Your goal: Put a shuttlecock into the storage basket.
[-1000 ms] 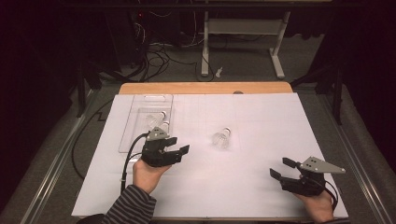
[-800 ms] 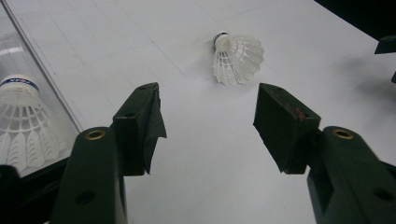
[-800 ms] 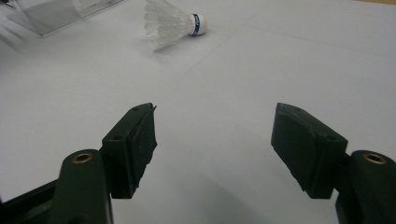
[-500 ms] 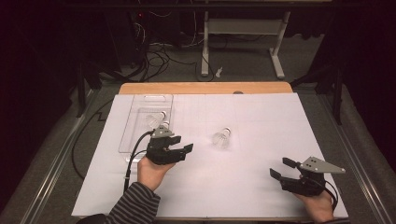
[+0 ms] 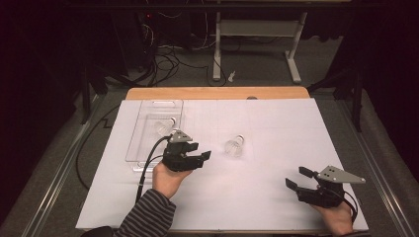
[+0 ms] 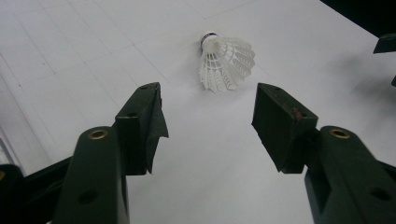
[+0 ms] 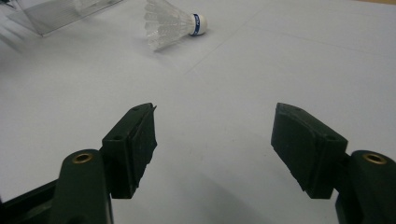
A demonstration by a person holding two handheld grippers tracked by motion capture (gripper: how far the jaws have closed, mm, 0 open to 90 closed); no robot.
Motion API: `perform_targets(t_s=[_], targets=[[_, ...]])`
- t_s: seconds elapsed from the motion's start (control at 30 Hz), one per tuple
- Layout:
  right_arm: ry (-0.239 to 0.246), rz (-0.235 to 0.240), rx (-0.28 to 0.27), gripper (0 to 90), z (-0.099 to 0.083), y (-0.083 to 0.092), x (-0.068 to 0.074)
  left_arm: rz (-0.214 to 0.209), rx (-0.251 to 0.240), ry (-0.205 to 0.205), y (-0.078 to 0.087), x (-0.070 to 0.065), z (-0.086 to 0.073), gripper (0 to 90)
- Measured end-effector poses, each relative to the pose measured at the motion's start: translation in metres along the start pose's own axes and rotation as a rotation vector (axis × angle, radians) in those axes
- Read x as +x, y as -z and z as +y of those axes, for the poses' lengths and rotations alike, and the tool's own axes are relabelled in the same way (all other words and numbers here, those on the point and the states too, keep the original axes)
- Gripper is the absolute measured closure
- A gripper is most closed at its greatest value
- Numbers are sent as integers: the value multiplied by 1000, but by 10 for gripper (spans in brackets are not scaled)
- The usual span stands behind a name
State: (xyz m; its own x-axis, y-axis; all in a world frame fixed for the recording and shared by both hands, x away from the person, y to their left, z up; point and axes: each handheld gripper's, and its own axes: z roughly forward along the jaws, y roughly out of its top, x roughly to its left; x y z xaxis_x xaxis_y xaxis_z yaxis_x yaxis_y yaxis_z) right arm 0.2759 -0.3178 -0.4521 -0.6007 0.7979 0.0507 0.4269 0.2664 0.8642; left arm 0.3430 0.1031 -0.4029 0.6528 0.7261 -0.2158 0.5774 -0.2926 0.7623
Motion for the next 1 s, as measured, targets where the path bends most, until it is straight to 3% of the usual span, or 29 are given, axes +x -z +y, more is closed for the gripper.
perform_targets(t_s=[0.47, 1.0], targets=[[-1, 0, 1, 313, 0, 0, 0, -16, 29, -6, -11, -4, 8, 443], [-1, 1, 0, 313, 0, 0, 0, -34, 118, -6, -25, -5, 21, 466]])
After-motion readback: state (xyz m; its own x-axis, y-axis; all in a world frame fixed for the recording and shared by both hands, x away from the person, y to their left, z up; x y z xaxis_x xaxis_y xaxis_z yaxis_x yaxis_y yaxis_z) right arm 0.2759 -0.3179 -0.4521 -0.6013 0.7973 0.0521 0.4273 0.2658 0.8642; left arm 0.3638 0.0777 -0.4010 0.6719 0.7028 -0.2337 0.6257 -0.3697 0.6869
